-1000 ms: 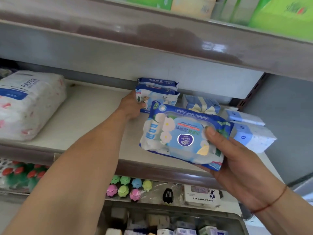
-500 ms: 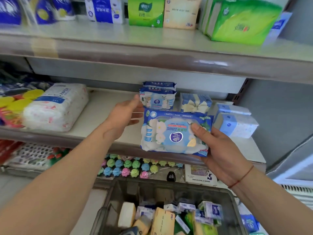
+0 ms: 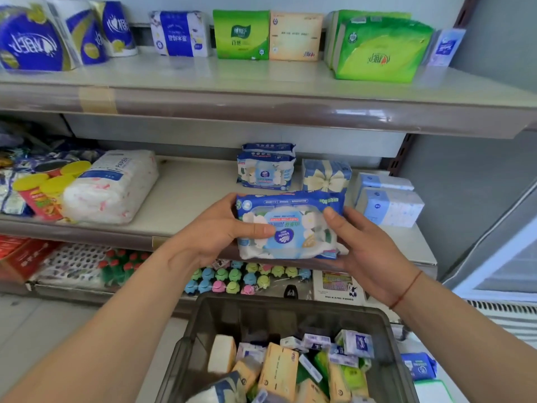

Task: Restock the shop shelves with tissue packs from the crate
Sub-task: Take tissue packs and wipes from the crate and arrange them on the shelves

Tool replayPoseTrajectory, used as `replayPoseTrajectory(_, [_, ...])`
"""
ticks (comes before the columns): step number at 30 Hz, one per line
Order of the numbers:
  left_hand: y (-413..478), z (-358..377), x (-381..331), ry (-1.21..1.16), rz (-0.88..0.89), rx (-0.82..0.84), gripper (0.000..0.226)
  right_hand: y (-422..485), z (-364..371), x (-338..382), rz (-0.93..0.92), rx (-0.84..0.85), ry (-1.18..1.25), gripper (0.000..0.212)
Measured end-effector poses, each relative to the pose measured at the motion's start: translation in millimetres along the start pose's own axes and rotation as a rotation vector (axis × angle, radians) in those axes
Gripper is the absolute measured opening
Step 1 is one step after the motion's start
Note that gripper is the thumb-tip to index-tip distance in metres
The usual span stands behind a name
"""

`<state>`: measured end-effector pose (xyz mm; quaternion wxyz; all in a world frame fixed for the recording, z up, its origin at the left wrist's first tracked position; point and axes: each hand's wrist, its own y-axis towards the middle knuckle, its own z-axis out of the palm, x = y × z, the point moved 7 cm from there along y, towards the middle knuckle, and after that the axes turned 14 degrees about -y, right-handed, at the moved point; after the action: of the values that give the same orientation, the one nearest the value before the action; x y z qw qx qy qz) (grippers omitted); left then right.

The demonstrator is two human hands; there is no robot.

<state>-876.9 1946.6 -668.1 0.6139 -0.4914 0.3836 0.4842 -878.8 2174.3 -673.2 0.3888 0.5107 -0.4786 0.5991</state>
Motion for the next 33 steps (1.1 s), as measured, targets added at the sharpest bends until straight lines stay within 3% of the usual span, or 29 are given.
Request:
replayPoseTrajectory(4, [34.5, -33.6, -11.2, -0.01, 0.125, -0.136, 0.081, 3.3, -26.1, -9.7, 0.026, -0.112, -0.082, 0.053])
replayPoseTrajectory(8, [82.7, -69.8, -9.1, 0.015, 0.203, -0.232, 0.083, 10.5, -31.8, -16.1, 0.037, -0.106, -0.09, 0.054])
replayPoseTrajectory(11, [122.6, -77.5, 5.4, 0.059, 0.166, -0.191, 0.08, 13.6, -29.3, -21.4, 0.033, -0.083, -0.108, 0.056])
replayPoseTrajectory(13, [146.3, -79.8, 20.6, 0.087, 0.128, -0.152, 0.082, 15.6, -27.8, -28.6, 0.045, -0.075, -0.121, 0.068])
replayPoseTrajectory(17, [188.0, -93.4, 26.8, 0.074, 0.143, -0.13, 0.084, 26.3, -25.4, -34.3, 0.068, -0.043, -0.107, 0.05])
replayPoseTrajectory(20, [211.1, -94.0, 20.0, 0.091, 0.174, -0.094, 0.083, 35.5, -25.4, -39.8, 0.064, -0.049, -0.146, 0.086])
replayPoseTrajectory(22, [221.7, -94.0, 20.8, 0.099, 0.188, -0.09, 0.081, 38.9, -24.3, -41.6, 0.073, -0.071, -0.145, 0.092])
replayPoseTrajectory(24, [231.6, -97.4, 22.0, 0.115, 0.197, -0.099, 0.083, 42.0, -22.2, -44.3, 0.086, -0.072, -0.131, 0.083])
replayPoseTrajectory(26, [241.0, -101.7, 20.4, 0.139, 0.204, -0.11, 0.087, 45.1, -21.1, -47.4, 0.111, -0.07, -0.102, 0.061])
replayPoseTrajectory(27, [245.3, -103.4, 18.7, 0.152, 0.208, -0.113, 0.088, 46.7, -20.3, -47.3, 0.114, -0.066, -0.103, 0.06])
replayPoseTrajectory(30, [256.6, -105.8, 16.3, 0.187, 0.217, -0.115, 0.089, 50.3, -21.4, -42.3, 0.089, -0.072, -0.127, 0.088])
replayPoseTrajectory(33, [262.8, -106.6, 19.9, 0.219, 0.204, -0.121, 0.093, 48.8, -22.1, -38.1, 0.089, -0.077, -0.119, 0.076])
